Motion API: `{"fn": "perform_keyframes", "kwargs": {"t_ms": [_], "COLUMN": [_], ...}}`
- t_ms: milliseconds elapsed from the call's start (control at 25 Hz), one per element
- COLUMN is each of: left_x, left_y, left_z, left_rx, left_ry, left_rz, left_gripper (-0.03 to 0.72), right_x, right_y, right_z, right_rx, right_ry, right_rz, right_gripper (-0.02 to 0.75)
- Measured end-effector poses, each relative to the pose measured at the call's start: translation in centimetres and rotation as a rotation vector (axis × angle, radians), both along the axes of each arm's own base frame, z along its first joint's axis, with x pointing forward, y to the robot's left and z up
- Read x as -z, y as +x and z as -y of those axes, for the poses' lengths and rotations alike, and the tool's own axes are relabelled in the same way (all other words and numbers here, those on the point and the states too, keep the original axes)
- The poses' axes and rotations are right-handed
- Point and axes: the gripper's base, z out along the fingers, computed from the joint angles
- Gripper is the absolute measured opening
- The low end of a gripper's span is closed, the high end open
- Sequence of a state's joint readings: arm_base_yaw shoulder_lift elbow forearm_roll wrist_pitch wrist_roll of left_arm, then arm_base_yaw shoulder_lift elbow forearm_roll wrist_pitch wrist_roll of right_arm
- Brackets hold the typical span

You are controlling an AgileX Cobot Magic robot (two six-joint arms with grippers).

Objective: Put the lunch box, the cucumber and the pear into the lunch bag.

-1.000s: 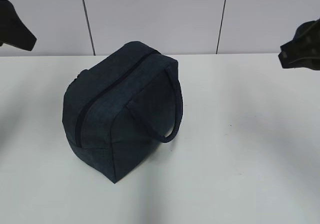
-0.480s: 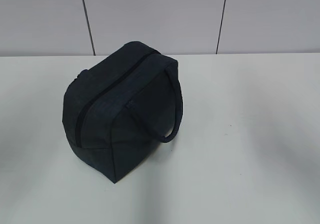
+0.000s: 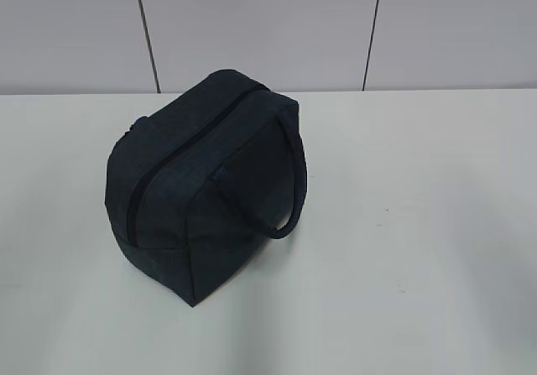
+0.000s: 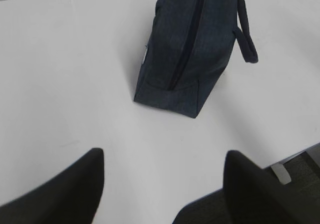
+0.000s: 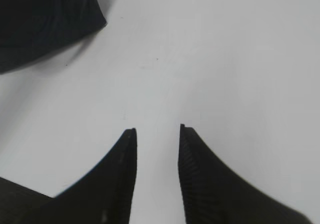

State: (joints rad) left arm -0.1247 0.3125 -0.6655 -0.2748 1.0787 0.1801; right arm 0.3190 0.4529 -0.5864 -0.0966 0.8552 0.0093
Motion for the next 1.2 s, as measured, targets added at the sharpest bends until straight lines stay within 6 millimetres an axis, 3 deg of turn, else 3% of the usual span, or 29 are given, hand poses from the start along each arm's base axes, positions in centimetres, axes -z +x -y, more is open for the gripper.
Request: {"fn": "perform_keyframes", "kwargs": {"t_ms": [240, 520, 840, 1200], "left_x": [1.0, 1.7, 3.8, 4.1], "left_y": [-3.7, -6.5, -5.5, -4.3], "left_z": [-1.5, -2.5, -2.7, -2.9], "left_rx": [-0.094, -0.164, -0.196, -0.236], "left_ry": [0.064, 0.064, 0.098, 0.096], "left_rz": [0.039, 0.145, 0.072, 0.144], "left_gripper": [0.445, 0.445, 0.445, 0.445], "right_x": [2.0, 2.0, 3.3, 3.5], "right_y": [-3.4, -6.3, -8.0, -8.2], "right_z": [1.2, 2.1, 2.7, 2.8], "right_rx": [0.009, 0.013, 0.022, 0.020], "right_ry": [0.009, 0.049, 0.037, 0.044], "right_rz": [0.020, 0.131, 0.061, 0.074], "right_gripper": [0.237, 0.237, 0.236, 0.236]}}
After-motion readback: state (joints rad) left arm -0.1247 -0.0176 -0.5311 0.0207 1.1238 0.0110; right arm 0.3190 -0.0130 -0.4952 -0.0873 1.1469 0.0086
